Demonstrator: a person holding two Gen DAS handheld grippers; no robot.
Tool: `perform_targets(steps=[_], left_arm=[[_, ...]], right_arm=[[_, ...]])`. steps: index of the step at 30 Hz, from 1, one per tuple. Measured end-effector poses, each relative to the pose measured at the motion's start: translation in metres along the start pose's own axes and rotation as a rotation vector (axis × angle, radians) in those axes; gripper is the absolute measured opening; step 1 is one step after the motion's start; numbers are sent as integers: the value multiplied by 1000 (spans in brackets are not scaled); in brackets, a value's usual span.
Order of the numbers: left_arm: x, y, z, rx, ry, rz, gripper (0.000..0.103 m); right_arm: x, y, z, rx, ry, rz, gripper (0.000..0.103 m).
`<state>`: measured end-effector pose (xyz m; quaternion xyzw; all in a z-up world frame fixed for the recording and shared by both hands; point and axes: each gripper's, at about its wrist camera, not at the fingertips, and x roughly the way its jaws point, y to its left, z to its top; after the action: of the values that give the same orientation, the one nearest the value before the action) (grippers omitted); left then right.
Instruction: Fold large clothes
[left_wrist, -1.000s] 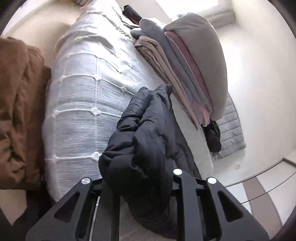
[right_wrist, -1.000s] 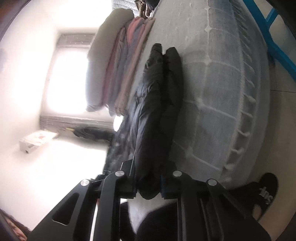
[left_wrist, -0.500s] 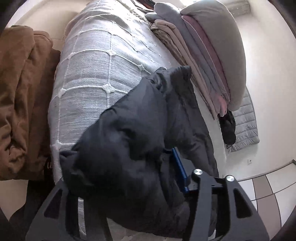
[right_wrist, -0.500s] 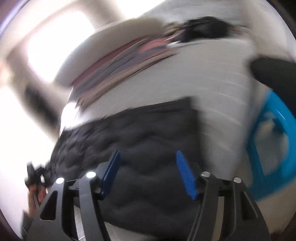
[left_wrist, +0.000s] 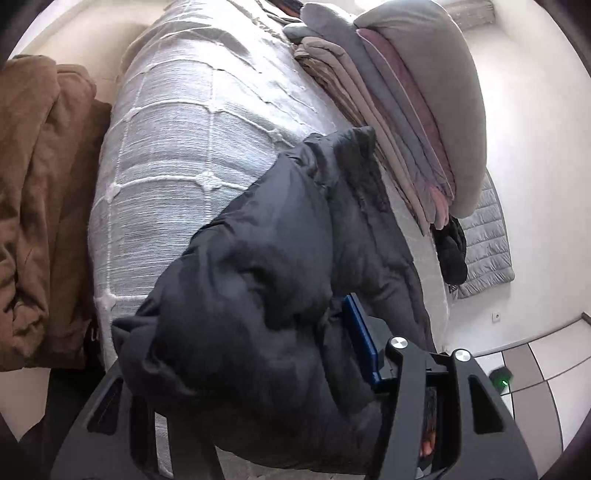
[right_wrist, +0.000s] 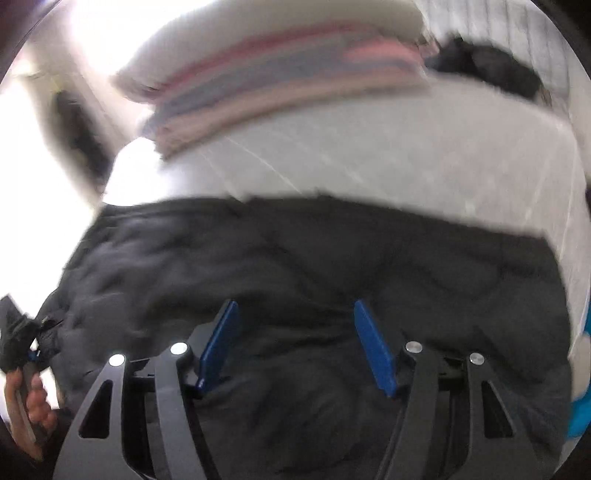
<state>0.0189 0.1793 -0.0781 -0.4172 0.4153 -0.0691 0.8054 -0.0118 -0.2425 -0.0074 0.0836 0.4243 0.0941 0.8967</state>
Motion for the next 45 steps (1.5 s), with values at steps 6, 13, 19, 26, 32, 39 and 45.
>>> perform_targets(steps=[6,13,19,26,32,39,45], left_arm=[[-1,-5,-3,11,-14,2,45],[-1,-1,0,0,-14,-6,43],[-2,-2,1,-1,-21,-14,42],[-11,-17,-3,63,-89,-45,31],[-22,-39,-8,155,-152,-72,29],[-44,-98,-21,309,-209,-102,27],[-54,-192,-59,569,-210,-118,27]], right_arm=[[7,56,3,-188,-33,40,72],[72,69,12,-215,178,-58,77],[12,54,0,-203,87,-55,77],[9,36,-35,-244,178,-141,83],[-15,78,-52,-279,89,-38,85],[-10,72,-57,-223,146,37,86],[-68,-38,-49,309,41,481,87]])
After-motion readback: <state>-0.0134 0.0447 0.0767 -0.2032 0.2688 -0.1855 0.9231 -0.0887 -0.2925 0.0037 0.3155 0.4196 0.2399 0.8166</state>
